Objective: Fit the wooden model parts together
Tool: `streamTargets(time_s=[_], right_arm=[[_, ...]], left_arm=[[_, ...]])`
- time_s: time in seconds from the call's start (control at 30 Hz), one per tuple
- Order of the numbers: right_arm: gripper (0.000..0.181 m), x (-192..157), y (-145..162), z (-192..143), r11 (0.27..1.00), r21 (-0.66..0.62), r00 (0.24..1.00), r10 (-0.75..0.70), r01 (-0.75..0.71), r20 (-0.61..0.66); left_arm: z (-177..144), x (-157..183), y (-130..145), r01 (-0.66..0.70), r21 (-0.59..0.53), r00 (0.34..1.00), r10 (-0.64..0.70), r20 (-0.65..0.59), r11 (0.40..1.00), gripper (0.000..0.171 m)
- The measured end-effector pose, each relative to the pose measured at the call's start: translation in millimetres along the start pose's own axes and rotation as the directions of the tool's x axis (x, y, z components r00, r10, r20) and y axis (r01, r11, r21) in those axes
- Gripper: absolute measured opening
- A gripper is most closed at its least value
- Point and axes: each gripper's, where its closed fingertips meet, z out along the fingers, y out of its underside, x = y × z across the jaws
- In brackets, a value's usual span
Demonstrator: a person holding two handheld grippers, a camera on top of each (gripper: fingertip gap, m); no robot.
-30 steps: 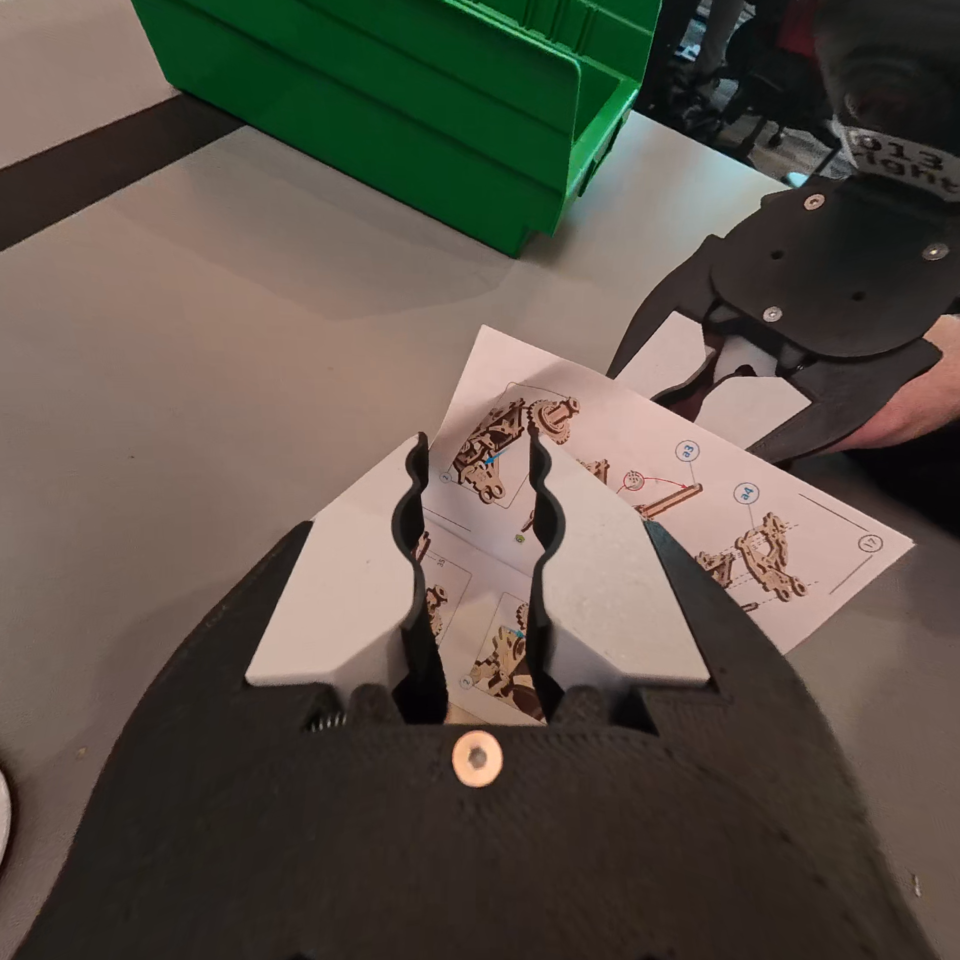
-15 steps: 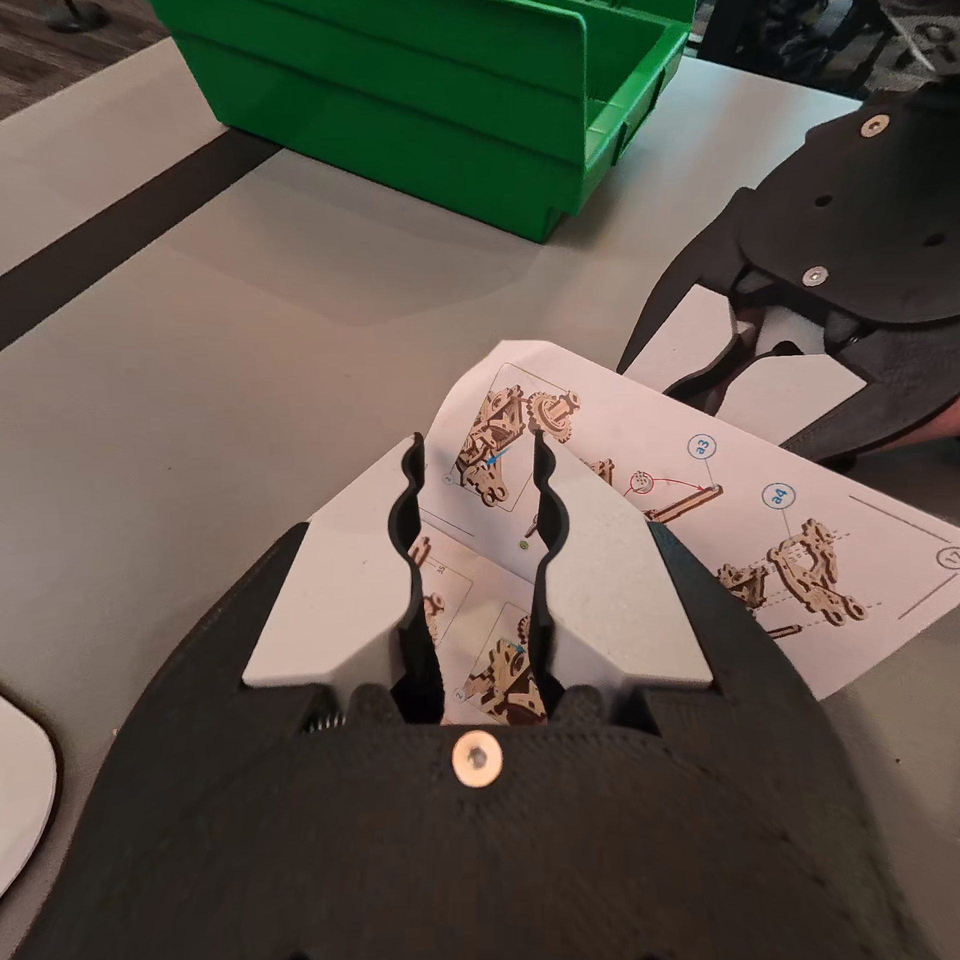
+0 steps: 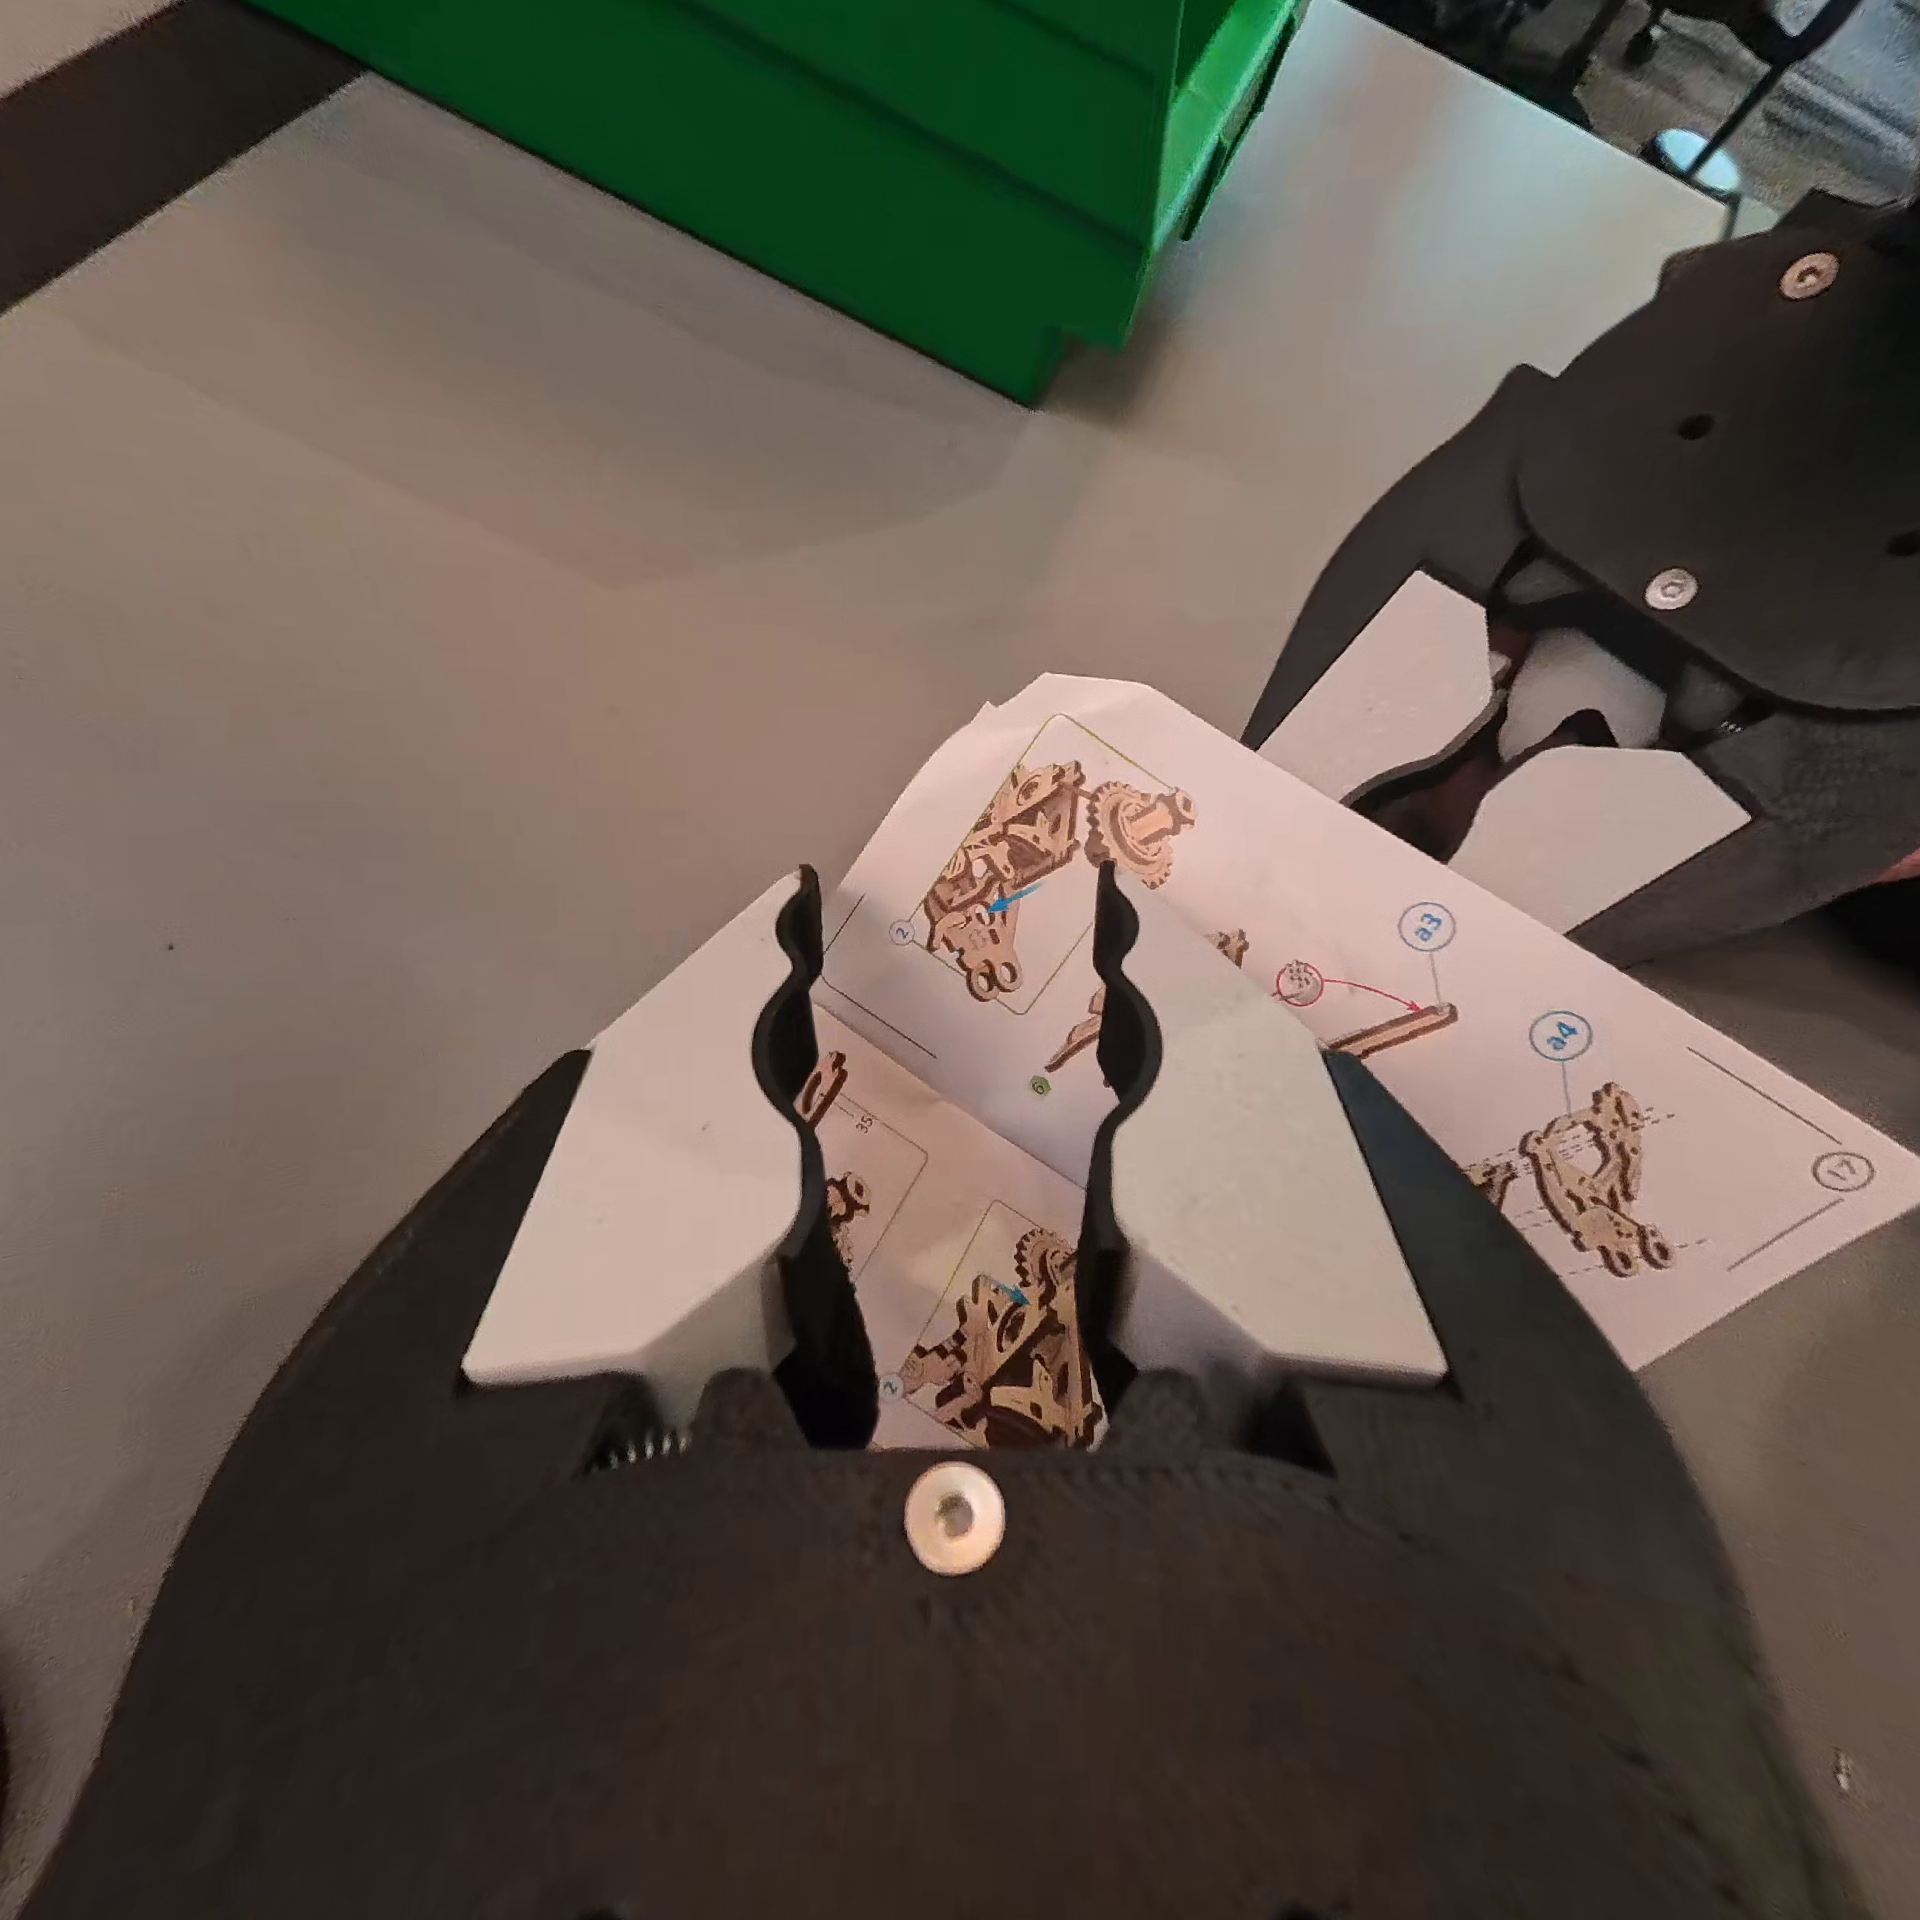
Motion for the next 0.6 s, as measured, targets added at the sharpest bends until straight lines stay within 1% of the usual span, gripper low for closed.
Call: streamTargets(time_s=[0.27, 0.6], right_arm=[[0.0, -0.5, 0.1, 0.1, 1.0, -0.001, 1.0, -0.001, 0.001, 0.003], [0.0, -0.8, 0.3, 0.2, 1.0, -0.001, 1.0, -0.002, 0.002, 0.005]], left_arm=[[3.5, 2.3, 1.8, -0.008, -0.011, 1.0, 0.008, -0.016, 1.0, 0.048], [2.9, 2.4, 1.8, -0.013, 0.01, 1.0, 0.013, -0.011, 1.0, 0.042]])
